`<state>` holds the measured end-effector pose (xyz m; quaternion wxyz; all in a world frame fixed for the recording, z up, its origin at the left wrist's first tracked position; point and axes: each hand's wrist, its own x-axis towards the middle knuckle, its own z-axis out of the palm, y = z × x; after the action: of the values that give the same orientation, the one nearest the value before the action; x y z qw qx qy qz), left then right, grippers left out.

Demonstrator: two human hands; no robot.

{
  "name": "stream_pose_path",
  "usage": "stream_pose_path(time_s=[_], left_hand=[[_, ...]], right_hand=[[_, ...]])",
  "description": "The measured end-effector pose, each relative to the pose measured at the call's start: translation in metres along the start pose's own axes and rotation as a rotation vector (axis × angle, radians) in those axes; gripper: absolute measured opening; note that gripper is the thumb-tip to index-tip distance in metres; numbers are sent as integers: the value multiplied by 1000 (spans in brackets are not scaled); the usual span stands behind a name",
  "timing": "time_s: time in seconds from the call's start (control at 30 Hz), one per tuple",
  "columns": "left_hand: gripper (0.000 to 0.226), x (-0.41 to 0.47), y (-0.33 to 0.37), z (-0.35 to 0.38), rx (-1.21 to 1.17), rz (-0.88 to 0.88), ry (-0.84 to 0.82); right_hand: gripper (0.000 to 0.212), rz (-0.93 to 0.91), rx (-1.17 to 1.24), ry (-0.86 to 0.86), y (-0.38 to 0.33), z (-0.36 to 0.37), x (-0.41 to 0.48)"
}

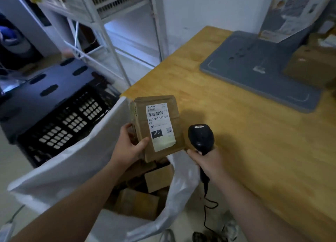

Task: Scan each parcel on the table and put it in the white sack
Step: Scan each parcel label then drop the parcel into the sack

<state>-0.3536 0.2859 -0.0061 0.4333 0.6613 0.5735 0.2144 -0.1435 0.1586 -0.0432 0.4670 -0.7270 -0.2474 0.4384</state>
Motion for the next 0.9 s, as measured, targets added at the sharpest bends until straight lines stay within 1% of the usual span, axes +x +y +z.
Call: stream_pose_path(time_s=[0.07, 0.1, 0.13, 0.2, 0.27, 0.33, 0.43, 0.57, 0.63, 0.7, 0.73, 0.8, 0.9], left_hand=[[89, -5, -27, -26, 56, -15, -48], [93, -7, -41, -35, 113, -12, -78], [98, -9, -53, -43, 208, -5, -116], [103, -12, -76, -53, 499, 15, -214], [101, -14, -96, -57, 809, 61, -302], [96, -16, -112, -58, 1050, 87, -375], [95, -16, -128, -61, 1295, 64, -352], [99, -15, -147, -72, 1441, -16, -288], [99, -14, -160, -79, 1456, -71, -319], [95, -9, -171, -83, 1411, -135, -379], [90, -8, -173, -84, 1378, -147, -407], [75, -3, -170, -84, 1347, -113, -422], [55, 5, -152, -80, 1325, -30, -411]], right_hand=[[25, -14, -85, 2, 16, 28, -4], [32, -22, -124, 9, 27, 39, -6], [34, -34, -155, 24, 37, 47, -8], [20, -21, -237, 55, 57, 62, -15], [31, -3, -331, 97, 73, 73, -22], [22, -51, -422, 93, 83, 87, -27], [18, -120, -483, 30, 76, 115, -34], [23, -172, -460, -58, 60, 155, -35], [20, -212, -479, -69, 57, 172, -33], [19, -237, -507, -98, 57, 185, -29], [18, -226, -519, -128, 57, 190, -26], [19, -210, -564, -160, 59, 195, -22], [17, -168, -587, -144, 60, 189, -21]])
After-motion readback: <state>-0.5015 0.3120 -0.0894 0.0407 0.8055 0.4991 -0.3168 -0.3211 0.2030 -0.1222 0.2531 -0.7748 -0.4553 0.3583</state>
